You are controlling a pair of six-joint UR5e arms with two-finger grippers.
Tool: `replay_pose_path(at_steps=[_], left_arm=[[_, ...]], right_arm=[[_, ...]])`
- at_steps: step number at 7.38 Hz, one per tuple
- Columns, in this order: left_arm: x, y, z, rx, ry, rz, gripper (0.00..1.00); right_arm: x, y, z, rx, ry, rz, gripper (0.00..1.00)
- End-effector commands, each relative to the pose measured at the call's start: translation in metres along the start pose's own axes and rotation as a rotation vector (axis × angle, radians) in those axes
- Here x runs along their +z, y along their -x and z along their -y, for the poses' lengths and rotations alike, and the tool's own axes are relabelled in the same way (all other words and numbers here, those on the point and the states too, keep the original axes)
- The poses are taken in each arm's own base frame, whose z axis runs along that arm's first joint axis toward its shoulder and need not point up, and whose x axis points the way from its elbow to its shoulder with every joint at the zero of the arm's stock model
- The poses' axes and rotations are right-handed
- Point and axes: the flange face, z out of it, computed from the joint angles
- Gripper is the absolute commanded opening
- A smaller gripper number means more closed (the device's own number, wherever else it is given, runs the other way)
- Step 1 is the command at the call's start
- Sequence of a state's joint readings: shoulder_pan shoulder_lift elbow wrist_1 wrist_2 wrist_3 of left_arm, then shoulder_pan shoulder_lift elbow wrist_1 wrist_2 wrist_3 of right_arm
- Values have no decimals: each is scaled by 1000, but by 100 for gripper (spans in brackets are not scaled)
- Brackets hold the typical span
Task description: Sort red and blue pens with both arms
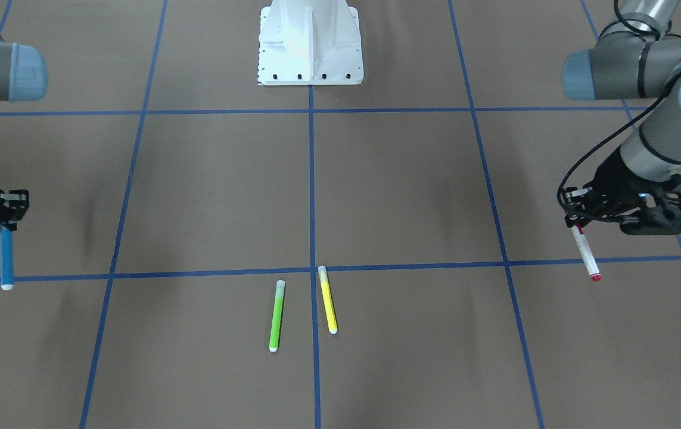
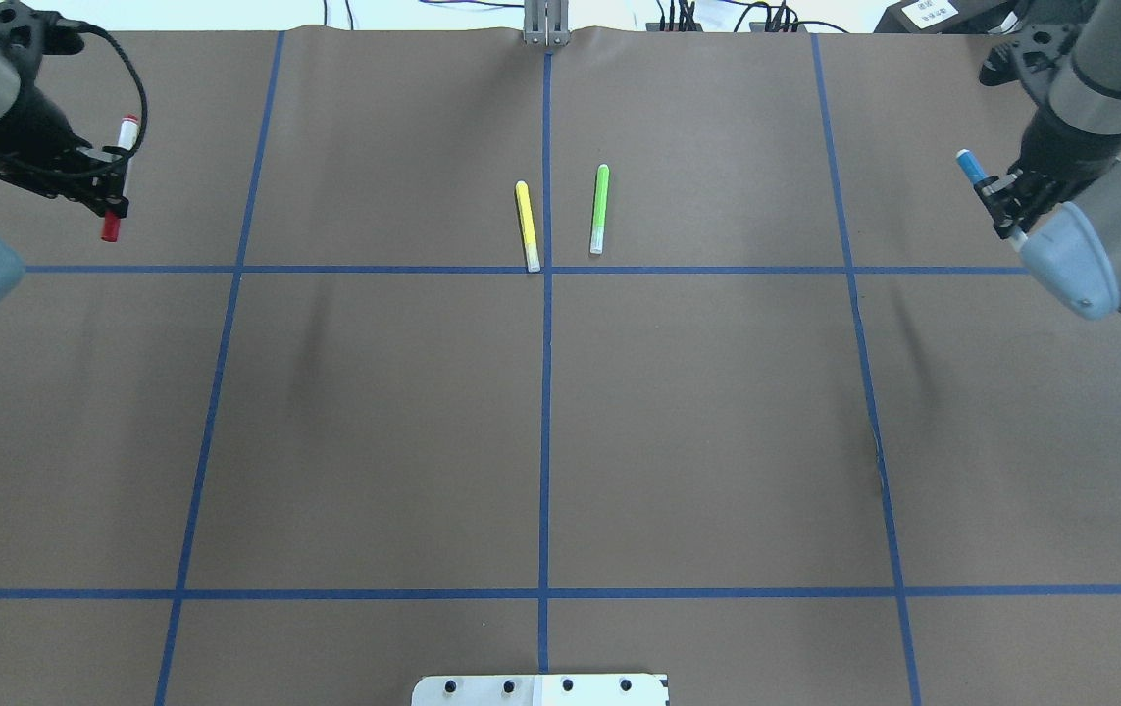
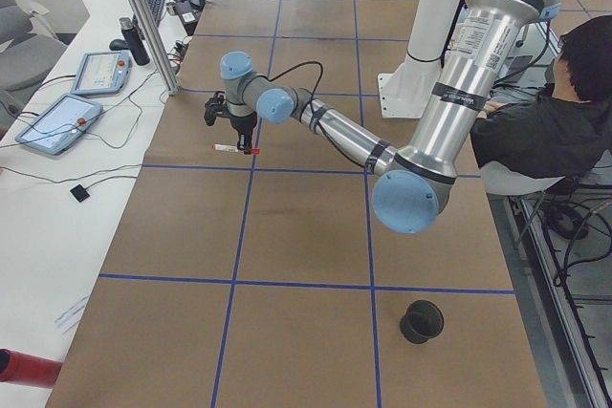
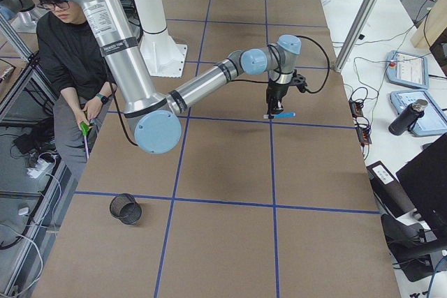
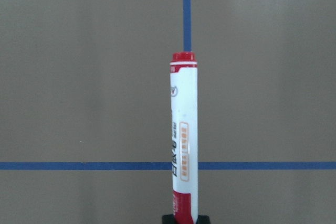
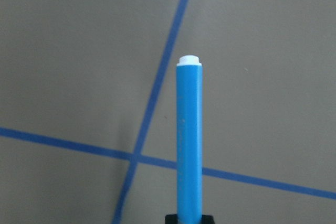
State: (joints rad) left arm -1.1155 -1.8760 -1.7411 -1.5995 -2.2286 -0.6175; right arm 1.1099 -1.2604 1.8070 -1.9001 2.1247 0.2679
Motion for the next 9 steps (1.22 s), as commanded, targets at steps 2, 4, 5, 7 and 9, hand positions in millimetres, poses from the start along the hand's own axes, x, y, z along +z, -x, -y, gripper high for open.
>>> replay_pose_path(at_steps=[2,4,5,7,9], left_arm=[[-23,141,-66,43,92,97,0],[-30,242,-119,23,128,129,0],[-35,275,-141,4,134,134,0],[-42,311,-175,-80,140,137,0],[-21,350,-240,-185,227,144,0]], right_arm=[[16,-78,-107,-25,62,27,0],[36,-157,-167,13,120,97,0],[52,-197,-211,84,158,156,0],[59,-239,-273,255,248,239,0],[57,-243,-281,262,277,277,0]])
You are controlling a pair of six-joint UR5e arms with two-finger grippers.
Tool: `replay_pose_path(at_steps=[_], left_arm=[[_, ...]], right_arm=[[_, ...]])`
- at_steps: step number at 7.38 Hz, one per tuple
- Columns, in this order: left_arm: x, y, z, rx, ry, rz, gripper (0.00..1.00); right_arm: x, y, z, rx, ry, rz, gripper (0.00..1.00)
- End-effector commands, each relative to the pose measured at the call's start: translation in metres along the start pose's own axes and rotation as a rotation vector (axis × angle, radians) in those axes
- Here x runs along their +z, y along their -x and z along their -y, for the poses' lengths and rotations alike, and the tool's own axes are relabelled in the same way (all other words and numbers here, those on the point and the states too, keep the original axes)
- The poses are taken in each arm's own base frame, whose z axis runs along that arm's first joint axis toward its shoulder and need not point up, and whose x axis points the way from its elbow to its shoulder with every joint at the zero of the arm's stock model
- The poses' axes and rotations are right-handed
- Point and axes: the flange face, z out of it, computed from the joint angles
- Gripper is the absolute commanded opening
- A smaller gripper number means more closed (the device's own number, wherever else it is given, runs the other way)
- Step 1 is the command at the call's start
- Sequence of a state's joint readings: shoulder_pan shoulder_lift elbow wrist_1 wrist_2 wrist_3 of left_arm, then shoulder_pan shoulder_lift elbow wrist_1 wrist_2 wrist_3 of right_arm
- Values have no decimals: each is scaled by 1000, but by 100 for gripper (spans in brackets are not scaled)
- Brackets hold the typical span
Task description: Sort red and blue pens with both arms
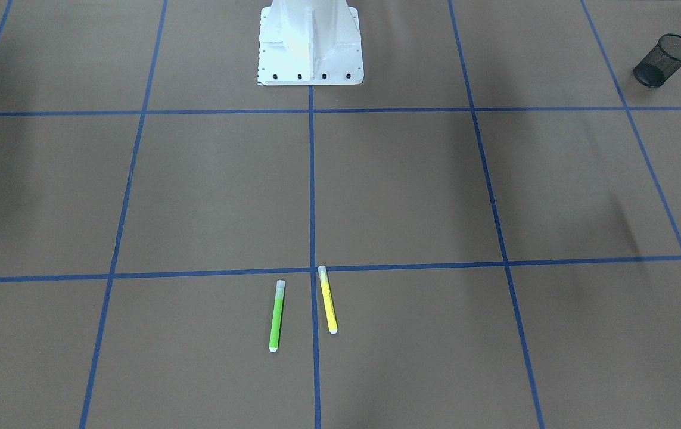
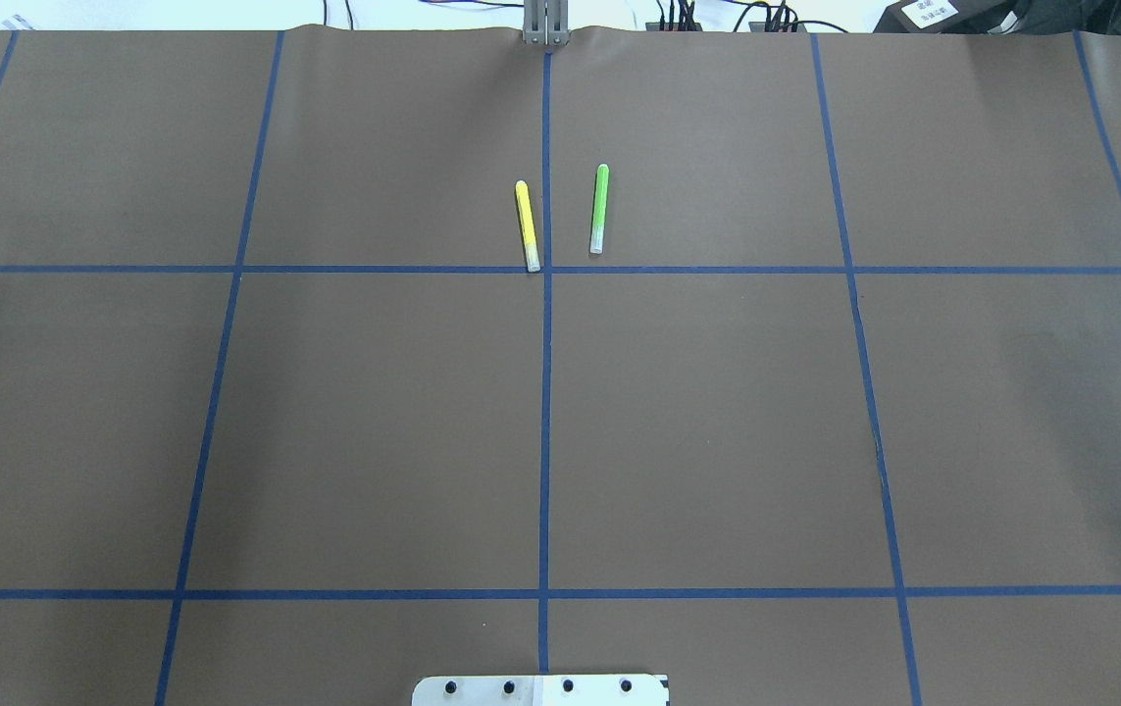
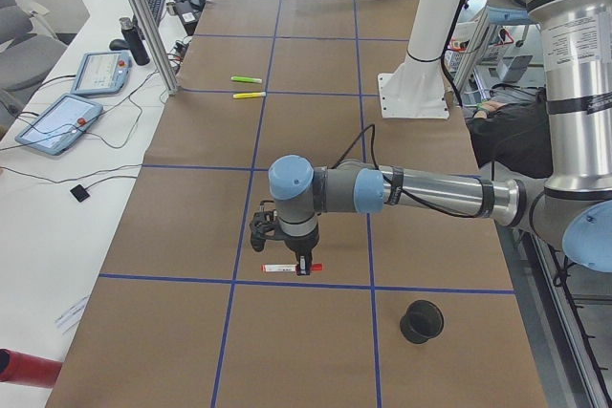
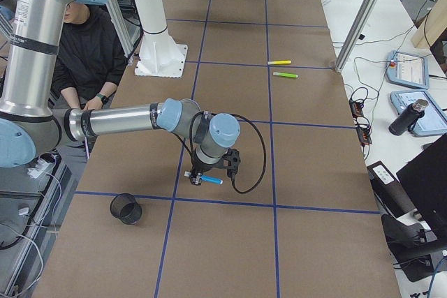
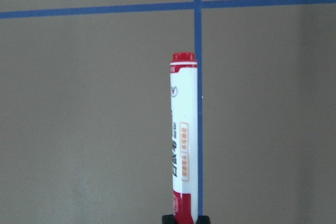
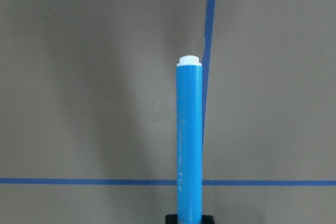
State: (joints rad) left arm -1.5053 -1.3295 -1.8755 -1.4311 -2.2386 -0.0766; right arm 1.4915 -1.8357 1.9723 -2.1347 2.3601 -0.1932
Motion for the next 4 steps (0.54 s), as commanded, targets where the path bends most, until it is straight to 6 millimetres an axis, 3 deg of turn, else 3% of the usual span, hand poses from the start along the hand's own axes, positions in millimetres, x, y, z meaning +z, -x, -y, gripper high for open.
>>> replay_pose_path(at_steps=[1,2,4], left_arm=[[37,49,-73,-127,100,-2,0],[48,66,-92,-211,169,-19,0],[49,87,-131,-436,295,-128,0]], right_arm=[[-4,-15,-14,54,9,50,0],[-7,-22,-22,96,18,67,0],[-15,-12,-31,122,32,89,0]])
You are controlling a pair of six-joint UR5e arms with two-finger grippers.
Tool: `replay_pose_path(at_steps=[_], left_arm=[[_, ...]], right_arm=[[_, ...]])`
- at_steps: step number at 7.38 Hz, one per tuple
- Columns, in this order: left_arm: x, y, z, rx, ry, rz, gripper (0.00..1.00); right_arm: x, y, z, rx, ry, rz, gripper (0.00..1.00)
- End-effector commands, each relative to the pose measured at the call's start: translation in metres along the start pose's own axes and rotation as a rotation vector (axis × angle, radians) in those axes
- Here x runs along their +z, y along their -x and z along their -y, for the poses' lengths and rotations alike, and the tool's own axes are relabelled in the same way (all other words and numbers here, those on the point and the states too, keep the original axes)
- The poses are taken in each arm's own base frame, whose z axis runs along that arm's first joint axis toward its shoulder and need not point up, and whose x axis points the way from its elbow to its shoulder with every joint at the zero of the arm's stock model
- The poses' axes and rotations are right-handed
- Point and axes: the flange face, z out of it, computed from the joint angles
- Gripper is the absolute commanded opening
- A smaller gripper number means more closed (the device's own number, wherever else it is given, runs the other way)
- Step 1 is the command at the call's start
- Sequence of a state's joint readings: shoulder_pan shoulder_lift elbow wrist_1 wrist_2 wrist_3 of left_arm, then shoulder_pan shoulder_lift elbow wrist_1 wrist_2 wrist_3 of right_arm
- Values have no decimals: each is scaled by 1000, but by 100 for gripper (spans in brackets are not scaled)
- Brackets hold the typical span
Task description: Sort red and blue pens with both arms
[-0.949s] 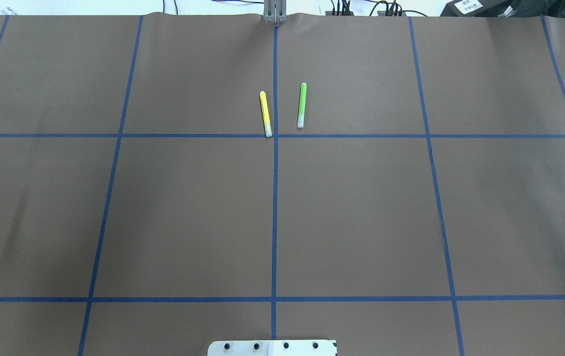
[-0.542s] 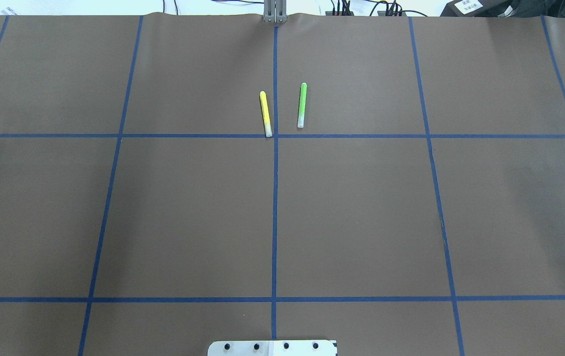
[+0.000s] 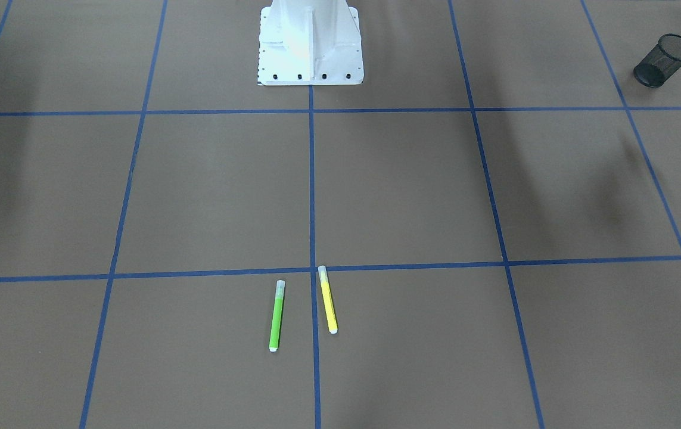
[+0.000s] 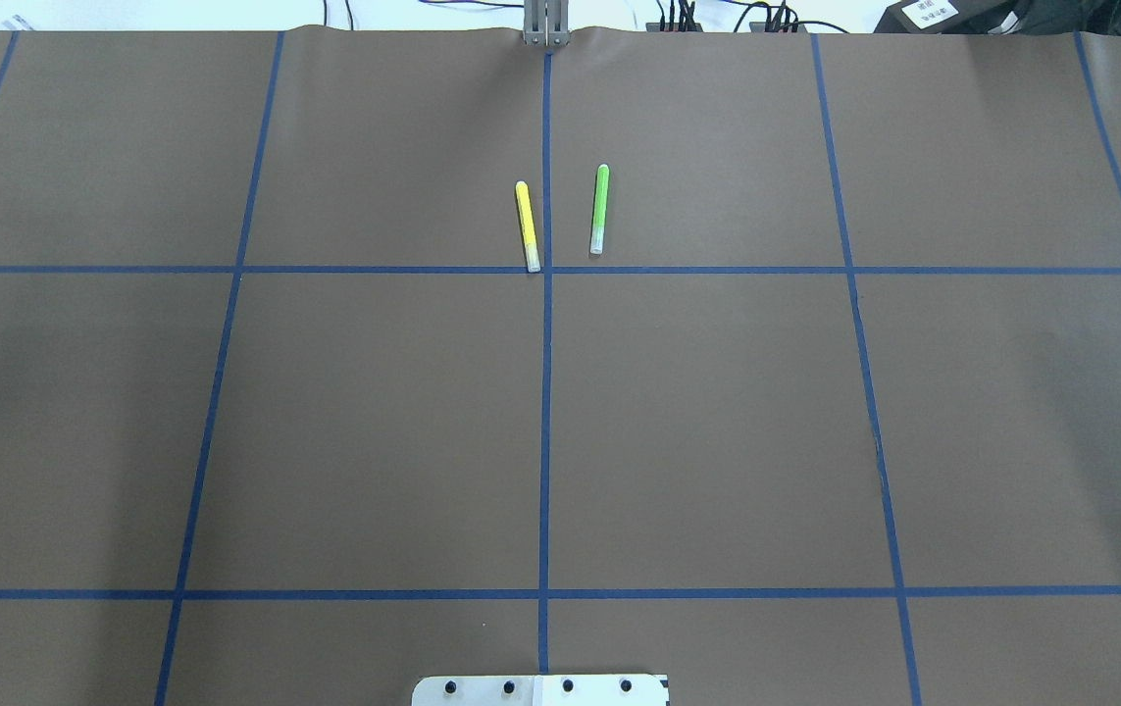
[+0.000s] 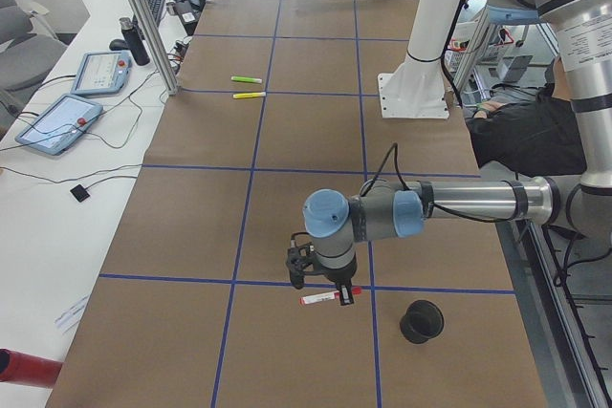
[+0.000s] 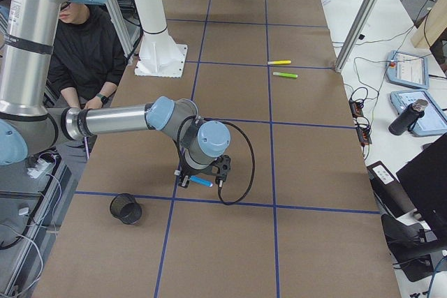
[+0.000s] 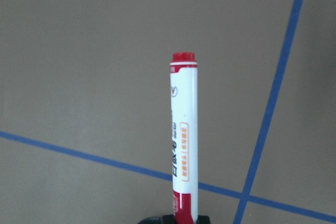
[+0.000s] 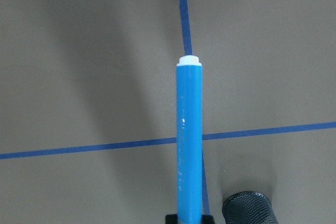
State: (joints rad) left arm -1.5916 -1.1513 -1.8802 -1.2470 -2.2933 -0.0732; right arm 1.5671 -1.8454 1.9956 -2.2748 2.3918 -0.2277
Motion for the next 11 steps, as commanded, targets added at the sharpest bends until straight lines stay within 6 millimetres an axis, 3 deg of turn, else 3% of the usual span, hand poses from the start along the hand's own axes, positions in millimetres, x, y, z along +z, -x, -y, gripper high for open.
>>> replay_pose_path(at_steps=[1,5,7,11], left_arm=[[7,43,-38,-265,139,-121,0],[39,68,-95,-535,353,-387,0],[37,71,-116,-619,434,-463,0],[68,90,-107,-714,480,-532,0]], right_arm=[[-6,4,-8,21,5,17,0],[-9,3,-8,24,-5,20,0],[-12,6,-4,14,-14,18,0],[-15,8,-4,8,-25,18,0]])
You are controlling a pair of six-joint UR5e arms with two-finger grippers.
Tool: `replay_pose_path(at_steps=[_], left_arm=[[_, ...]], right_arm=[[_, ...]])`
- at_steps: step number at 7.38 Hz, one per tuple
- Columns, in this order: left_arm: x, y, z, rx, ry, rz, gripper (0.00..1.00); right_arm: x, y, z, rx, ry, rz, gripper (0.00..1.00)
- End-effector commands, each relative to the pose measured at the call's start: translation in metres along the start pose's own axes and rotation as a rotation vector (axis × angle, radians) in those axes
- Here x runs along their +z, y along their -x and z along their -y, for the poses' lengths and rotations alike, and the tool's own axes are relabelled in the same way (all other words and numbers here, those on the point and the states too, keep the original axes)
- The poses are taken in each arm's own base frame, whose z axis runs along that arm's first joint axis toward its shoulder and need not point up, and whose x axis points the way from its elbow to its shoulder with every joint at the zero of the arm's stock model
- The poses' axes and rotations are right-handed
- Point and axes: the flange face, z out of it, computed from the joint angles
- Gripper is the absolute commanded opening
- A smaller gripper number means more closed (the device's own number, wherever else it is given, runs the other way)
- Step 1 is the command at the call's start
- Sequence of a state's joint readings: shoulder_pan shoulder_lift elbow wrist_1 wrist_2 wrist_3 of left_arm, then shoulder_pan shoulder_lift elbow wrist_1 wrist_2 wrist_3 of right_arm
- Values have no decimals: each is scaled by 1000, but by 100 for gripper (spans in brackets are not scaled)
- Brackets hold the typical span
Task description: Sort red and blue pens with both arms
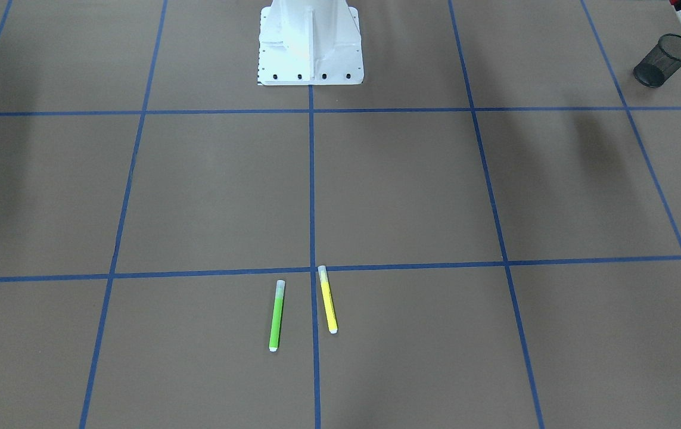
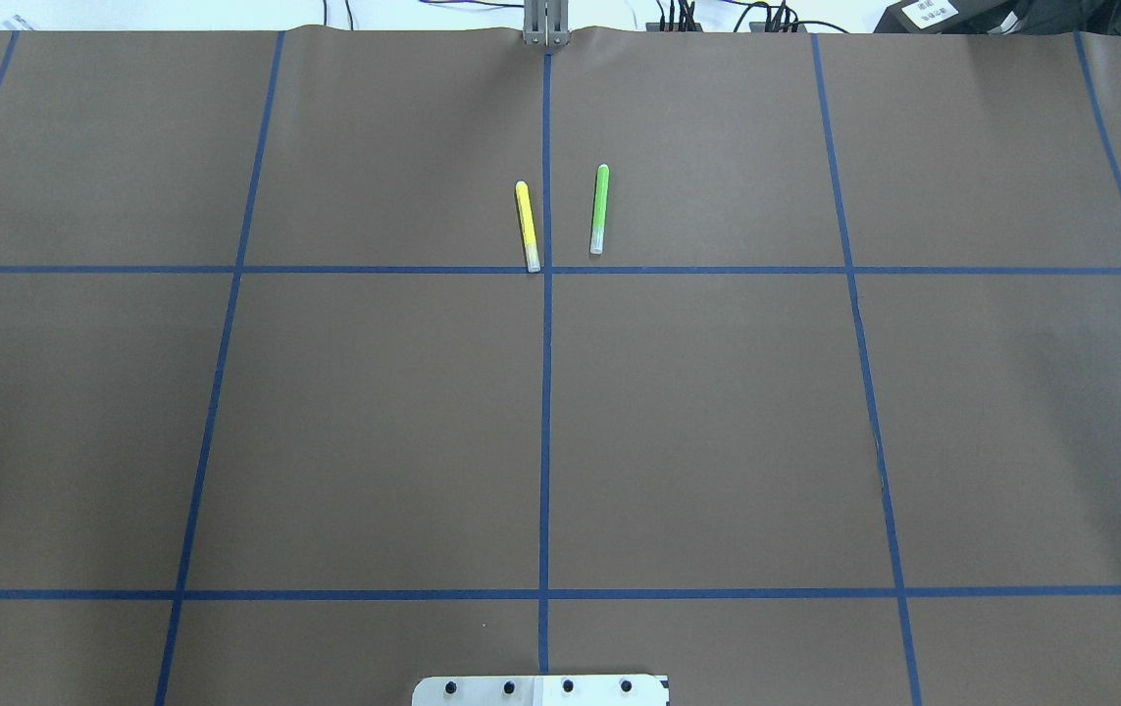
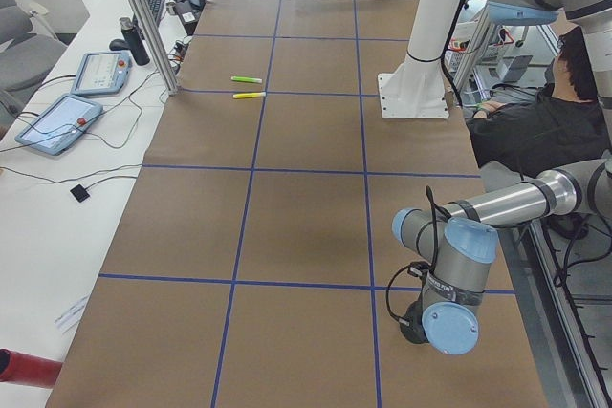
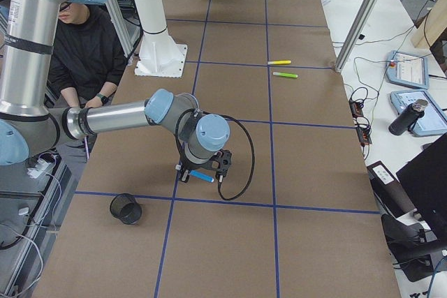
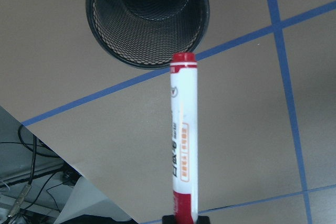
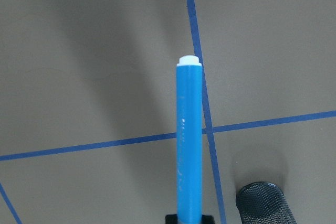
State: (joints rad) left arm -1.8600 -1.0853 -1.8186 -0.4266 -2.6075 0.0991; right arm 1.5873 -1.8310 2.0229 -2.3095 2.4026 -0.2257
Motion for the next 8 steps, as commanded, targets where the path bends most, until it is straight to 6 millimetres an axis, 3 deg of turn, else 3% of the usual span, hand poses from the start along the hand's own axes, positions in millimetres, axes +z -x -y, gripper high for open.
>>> replay_pose_path(at_steps=[1,6,7,8], left_arm=[[6,8,14,-42,20,-44,0],[17,27,37,-112,57,-61,0],[14,23,47,-122,62,-63,15],[11,17,49,-118,59,-61,83]], right_arm=[[-5,5,4,-10,-12,5,0],[-5,5,5,-10,-13,6,0],[-5,5,5,-8,-11,7,0],[-4,5,5,-7,-11,11,0]])
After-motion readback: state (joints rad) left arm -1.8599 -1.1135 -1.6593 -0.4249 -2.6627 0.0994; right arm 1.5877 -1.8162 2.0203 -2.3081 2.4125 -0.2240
